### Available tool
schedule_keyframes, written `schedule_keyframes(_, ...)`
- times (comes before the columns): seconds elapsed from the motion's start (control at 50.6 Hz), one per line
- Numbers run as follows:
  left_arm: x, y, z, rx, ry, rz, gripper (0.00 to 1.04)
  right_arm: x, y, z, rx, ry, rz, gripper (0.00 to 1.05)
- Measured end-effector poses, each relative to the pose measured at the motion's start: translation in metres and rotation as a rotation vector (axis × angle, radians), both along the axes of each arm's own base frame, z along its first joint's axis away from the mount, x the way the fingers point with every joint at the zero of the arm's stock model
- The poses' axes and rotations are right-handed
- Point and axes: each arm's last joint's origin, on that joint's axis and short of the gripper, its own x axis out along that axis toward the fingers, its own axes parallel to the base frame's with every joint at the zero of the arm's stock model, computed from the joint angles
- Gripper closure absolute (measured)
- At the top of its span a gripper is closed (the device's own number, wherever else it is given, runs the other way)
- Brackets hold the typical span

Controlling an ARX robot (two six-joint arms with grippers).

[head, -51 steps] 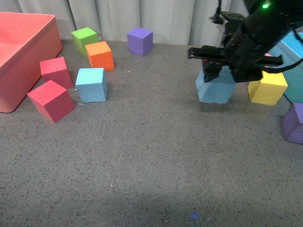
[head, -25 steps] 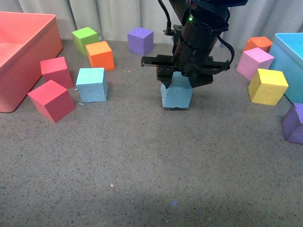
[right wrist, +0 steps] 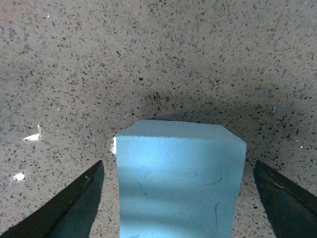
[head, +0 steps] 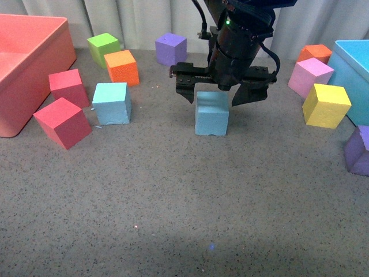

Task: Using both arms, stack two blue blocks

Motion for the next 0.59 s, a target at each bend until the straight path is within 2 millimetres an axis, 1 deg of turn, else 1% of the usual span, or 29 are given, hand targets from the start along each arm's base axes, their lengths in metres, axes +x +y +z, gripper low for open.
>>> schedule_keyframes(0.02, 0.0, 0.0, 0.0, 0.0, 0.0, 0.0, 0.07, -0.001, -0.001, 0.005, 0.002, -0.013, 0.003, 0.11)
schedule_keyframes(0.04, 0.0, 0.0, 0.0, 0.0, 0.0, 0.0, 0.07, -0.002, -0.001, 0.007, 0.002, -0.023, 0.009, 0.08)
schedule_keyframes(0.059, 0.0, 0.0, 0.0, 0.0, 0.0, 0.0, 0.07, -0.003, -0.001, 0.012, 0.003, -0.035, 0.012, 0.08)
schedule_keyframes(0.119, 0.0, 0.0, 0.0, 0.0, 0.0, 0.0, 0.07, -0.006, -0.003, 0.024, 0.001, -0.064, 0.015, 0.1)
schedule_keyframes(0.217, 0.0, 0.0, 0.0, 0.0, 0.0, 0.0, 0.07, -0.011, -0.006, 0.042, 0.002, -0.108, 0.02, 0.1)
schedule_keyframes(0.257, 0.0, 0.0, 0.0, 0.0, 0.0, 0.0, 0.07, -0.011, -0.006, 0.049, -0.015, -0.173, 0.021, 0.11)
schedule_keyframes(0.277, 0.0, 0.0, 0.0, 0.0, 0.0, -0.002, 0.07, -0.012, -0.008, 0.051, -0.039, -0.265, 0.007, 0.14)
schedule_keyframes(0.297, 0.0, 0.0, 0.0, 0.0, -0.001, -0.002, 0.07, -0.012, -0.009, 0.052, -0.043, -0.309, 0.01, 0.16)
schedule_keyframes(0.336, 0.0, 0.0, 0.0, 0.0, 0.0, -0.001, 0.07, -0.018, -0.016, 0.055, -0.127, -0.491, -0.023, 0.23)
schedule_keyframes(0.395, 0.0, 0.0, 0.0, 0.0, -0.001, -0.001, 0.07, -0.029, -0.028, 0.055, -0.149, -0.629, -0.05, 0.3)
schedule_keyframes(0.415, 0.0, 0.0, 0.0, 0.0, -0.001, -0.001, 0.07, -0.036, -0.035, 0.051, -0.158, -0.664, -0.049, 0.34)
schedule_keyframes(0.435, 0.0, 0.0, 0.0, 0.0, -0.001, 0.001, 0.07, -0.042, -0.041, 0.053, -0.14, -0.75, -0.06, 0.37)
schedule_keyframes(0.474, 0.0, 0.0, 0.0, 0.0, -0.001, 0.001, 0.07, -0.056, -0.056, 0.052, -0.112, -0.87, -0.084, 0.44)
schedule_keyframes(0.514, 0.0, 0.0, 0.0, 0.0, -0.001, 0.001, 0.07, -0.078, -0.077, 0.058, -0.066, -1.045, -0.121, 0.55)
schedule_keyframes(0.553, 0.0, 0.0, 0.0, 0.0, -0.001, 0.001, 0.07, -0.097, -0.094, 0.065, -0.05, -1.126, -0.139, 0.64)
schedule_keyframes(0.593, 0.0, 0.0, 0.0, 0.0, -0.001, 0.001, 0.07, -0.107, -0.103, 0.069, -0.047, -1.154, -0.148, 0.69)
